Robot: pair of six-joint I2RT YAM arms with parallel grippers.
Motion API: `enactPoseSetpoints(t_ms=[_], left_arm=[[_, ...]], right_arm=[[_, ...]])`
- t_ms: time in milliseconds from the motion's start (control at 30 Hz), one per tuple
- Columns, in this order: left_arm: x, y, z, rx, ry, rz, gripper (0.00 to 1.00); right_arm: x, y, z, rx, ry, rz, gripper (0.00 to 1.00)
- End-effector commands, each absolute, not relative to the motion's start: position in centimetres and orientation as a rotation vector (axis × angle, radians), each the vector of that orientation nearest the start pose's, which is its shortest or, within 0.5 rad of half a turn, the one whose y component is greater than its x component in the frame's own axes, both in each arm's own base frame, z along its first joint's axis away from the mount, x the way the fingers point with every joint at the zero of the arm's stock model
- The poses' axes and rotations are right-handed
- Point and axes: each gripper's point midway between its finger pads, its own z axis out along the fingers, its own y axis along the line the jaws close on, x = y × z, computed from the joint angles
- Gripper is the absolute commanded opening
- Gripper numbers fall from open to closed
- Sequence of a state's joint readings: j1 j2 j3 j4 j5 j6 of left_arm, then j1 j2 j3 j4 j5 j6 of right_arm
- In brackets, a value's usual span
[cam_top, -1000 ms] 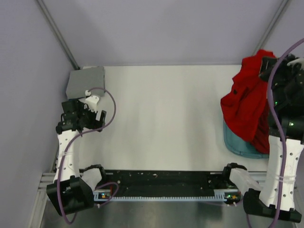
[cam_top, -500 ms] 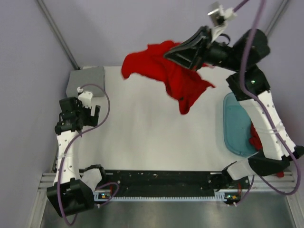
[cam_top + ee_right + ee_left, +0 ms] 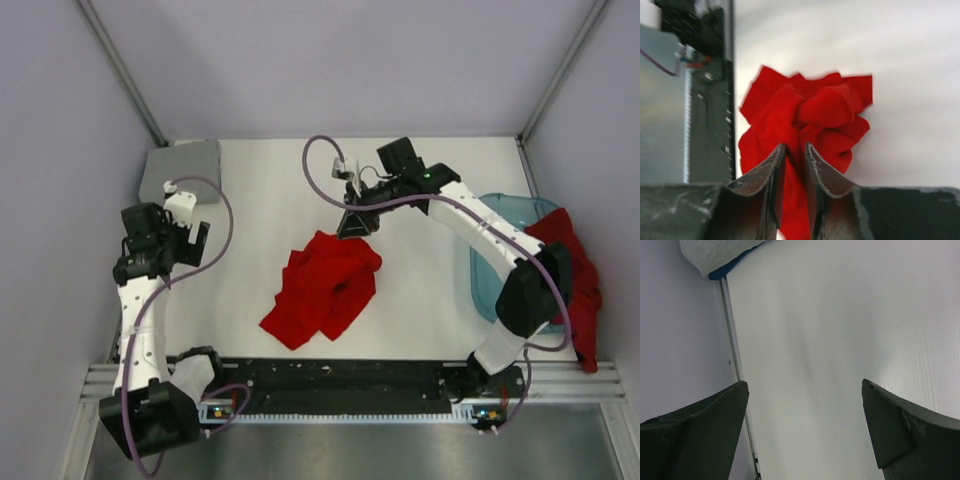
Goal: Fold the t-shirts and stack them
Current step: Move the tshirt to the center of the board, then flatten out the tshirt
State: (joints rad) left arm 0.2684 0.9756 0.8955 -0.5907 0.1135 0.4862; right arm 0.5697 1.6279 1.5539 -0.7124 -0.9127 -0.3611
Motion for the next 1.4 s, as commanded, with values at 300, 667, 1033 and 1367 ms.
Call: enactPoseSetpoints(t_ms=[300, 667, 1033, 1367], left_arm=[[21.8, -4.4, 15.1, 0.977, 2.116, -0.392, 0.88], [24.4, -7.2, 12.6, 1.018, 2.097, -0.443, 0.92], [30.0, -13.8, 8.6, 1.225, 2.182, -0.586, 0.89], [32.2, -16.1, 5.8, 1.207, 2.298, -0.648, 0.86]], right_arm=[[38.3, 24.8, 17.5, -0.608, 2.339, 0.48, 0.98], [25.8, 24.8, 15.7, -0.403, 2.291, 0.554, 0.84], [18.8, 27.6, 11.7, -0.115, 2.475, 0.999, 0.6], [19.5, 30.7, 8.7, -0.104, 2.597, 1.066, 0.67]])
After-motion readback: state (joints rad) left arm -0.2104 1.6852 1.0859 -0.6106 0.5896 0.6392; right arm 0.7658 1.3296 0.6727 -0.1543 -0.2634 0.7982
